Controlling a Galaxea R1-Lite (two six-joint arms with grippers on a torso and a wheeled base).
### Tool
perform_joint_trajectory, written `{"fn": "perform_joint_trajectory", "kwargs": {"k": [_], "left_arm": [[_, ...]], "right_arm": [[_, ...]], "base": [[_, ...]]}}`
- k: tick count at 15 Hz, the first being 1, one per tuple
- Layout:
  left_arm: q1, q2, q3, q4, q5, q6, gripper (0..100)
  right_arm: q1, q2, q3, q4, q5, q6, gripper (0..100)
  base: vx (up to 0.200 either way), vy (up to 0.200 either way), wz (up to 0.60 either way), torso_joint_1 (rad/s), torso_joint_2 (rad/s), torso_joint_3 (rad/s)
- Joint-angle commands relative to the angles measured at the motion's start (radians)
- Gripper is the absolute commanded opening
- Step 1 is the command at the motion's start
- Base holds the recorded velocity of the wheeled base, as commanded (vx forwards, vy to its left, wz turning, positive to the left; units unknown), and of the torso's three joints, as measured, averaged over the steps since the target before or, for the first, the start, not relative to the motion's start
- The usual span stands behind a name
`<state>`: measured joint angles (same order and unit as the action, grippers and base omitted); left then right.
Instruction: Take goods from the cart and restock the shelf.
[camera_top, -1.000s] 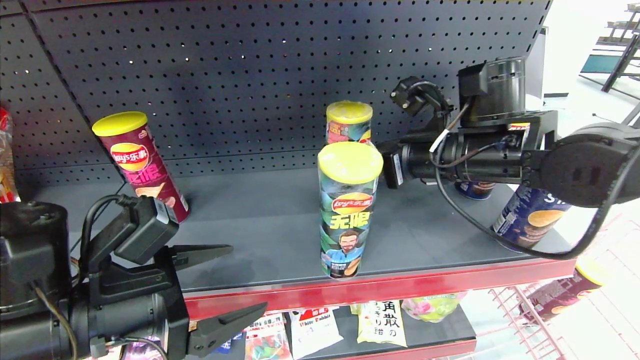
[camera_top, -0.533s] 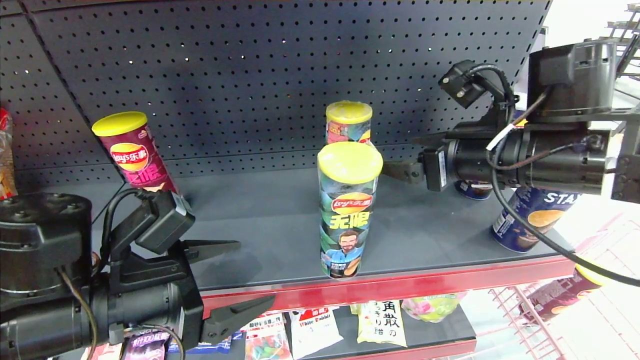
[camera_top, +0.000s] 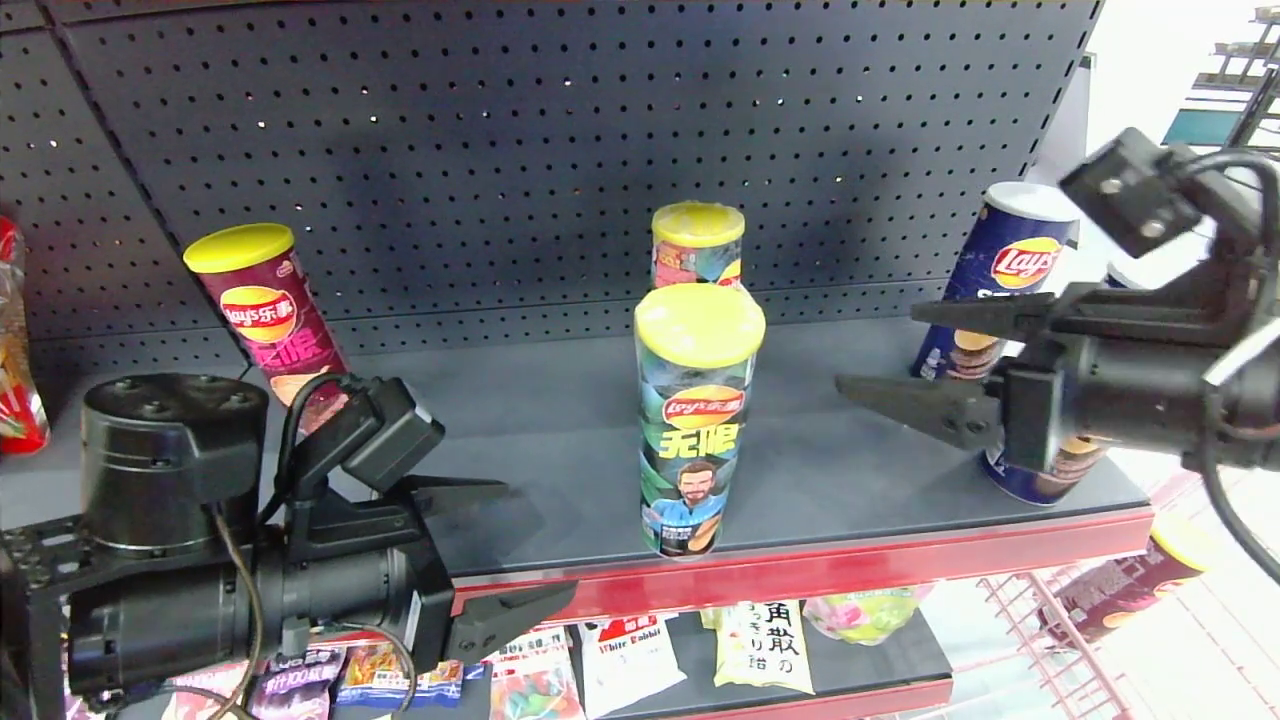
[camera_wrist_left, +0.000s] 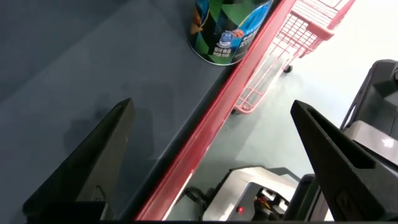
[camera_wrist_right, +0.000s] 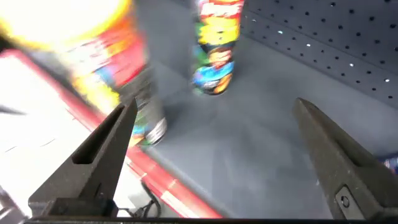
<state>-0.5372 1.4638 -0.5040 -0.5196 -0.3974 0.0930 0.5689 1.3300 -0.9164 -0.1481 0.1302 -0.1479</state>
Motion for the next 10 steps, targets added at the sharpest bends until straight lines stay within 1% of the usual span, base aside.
{"fn": "perform_joint_trajectory", "kwargs": {"k": [1,4,6,8,10], "left_arm": [[-0.004,0.056,-0.027,0.0,0.0,0.001,100],[-0.004,0.105,-0.067,0.001,0.005,0.002,100],[-0.003,0.133,-0.087,0.001,0.011,0.008,100],[-0.003,0.168,-0.119,0.003,0.058,0.011,100],[-0.003,0.199,-0.146,0.003,0.081,0.011,100]], "right_arm": [[0.048,-0.209,0.133,0.001,0.003,-0.001,100],[0.046,-0.348,0.182,0.004,-0.015,-0.002,100],[0.019,-0.426,0.197,0.004,-0.101,-0.001,100],[-0.083,-0.496,0.205,0.005,-0.182,0.004,100],[-0.198,-0.52,0.206,0.005,-0.195,0.021,100]], "base": [[0.0,0.0,0.0,0.0,0.0,0.0],[0.0,0.0,0.0,0.0,0.0,0.0],[0.0,0.0,0.0,0.0,0.0,0.0],[0.0,0.0,0.0,0.0,0.0,0.0],[0.0,0.0,0.0,0.0,0.0,0.0]]}}
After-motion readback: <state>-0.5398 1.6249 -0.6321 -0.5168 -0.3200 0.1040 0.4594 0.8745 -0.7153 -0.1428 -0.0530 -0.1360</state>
